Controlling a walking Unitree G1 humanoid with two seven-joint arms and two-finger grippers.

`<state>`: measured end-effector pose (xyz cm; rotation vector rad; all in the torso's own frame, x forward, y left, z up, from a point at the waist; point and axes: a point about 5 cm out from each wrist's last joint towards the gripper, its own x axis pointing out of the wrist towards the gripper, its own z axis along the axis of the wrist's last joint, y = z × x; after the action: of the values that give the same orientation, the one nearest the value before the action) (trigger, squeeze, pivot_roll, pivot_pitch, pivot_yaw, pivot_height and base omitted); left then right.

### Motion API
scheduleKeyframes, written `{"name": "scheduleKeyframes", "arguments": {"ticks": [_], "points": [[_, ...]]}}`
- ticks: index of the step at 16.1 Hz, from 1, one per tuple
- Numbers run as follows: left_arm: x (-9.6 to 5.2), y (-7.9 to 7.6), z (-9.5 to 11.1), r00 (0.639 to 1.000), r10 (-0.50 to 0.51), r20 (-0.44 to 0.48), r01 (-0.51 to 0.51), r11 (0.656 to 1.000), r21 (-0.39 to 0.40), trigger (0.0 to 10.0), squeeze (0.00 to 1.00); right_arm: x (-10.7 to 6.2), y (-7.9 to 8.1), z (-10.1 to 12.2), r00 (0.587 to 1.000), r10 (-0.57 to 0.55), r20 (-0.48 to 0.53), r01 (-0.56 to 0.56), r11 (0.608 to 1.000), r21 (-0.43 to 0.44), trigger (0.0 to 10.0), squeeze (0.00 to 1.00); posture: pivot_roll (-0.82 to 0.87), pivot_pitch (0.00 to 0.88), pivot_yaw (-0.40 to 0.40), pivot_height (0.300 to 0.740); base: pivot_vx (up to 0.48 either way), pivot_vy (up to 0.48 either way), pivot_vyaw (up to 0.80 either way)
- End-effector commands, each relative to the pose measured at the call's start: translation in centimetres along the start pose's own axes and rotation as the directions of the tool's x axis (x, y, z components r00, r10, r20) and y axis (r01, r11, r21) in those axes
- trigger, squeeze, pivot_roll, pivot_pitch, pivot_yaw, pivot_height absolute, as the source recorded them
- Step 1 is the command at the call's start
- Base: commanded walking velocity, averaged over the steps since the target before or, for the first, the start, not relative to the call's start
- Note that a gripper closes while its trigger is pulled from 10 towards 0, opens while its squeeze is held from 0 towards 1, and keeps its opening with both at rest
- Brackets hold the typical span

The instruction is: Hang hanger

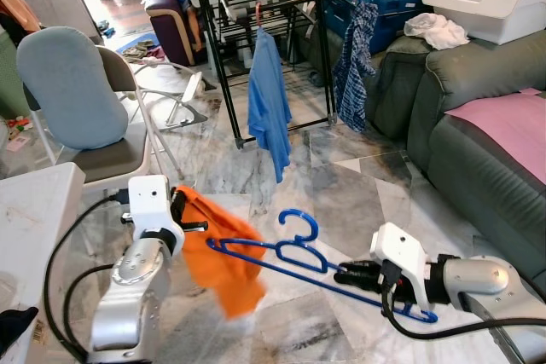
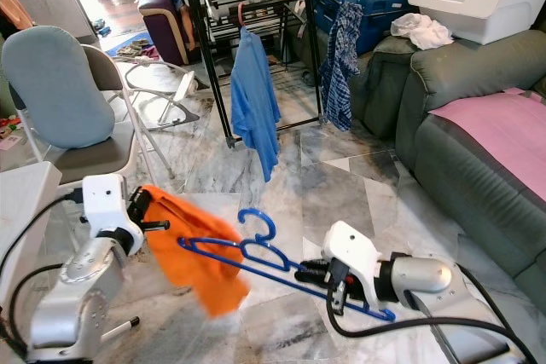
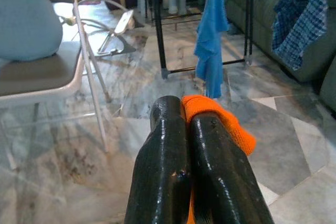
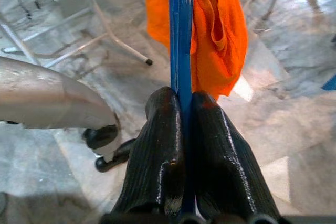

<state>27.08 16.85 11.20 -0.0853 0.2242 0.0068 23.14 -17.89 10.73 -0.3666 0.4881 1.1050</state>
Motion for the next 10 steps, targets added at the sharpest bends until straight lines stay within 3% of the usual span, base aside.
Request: {"name": "scheduleKeyframes", "arguments": {"ticks": [1, 5, 10], "points": [[-0.3, 0.3, 0.6, 1.000, -0.005, 0.022, 0.004, 0.999, 0.038, 10.0, 0.00, 0.0, -0.4, 0.6, 1.000, -0.009, 0.013, 0.010, 0.999, -0.031, 10.0, 0.00, -0.10, 0.000, 0.114, 0.740, 0.000, 0.000, 0.00], [0.1, 1.1, -0.9, 0.999, 0.026, -0.031, -0.023, 0.995, 0.092, 10.0, 0.00, -0.7, -0.2, 1.8, 0.998, 0.043, 0.048, -0.039, 0.996, -0.077, 10.0, 0.00, -0.11, 0.000, 0.114, 0.740, 0.000, 0.000, 0.00], [0.4, 0.5, -0.3, 1.000, -0.016, -0.020, 0.018, 0.994, 0.106, 10.0, 0.00, -1.1, -0.6, 1.6, 0.999, 0.033, 0.032, -0.030, 0.995, -0.090, 10.0, 0.00, -0.12, 0.000, 0.118, 0.740, 0.000, 0.000, 0.00]]}}
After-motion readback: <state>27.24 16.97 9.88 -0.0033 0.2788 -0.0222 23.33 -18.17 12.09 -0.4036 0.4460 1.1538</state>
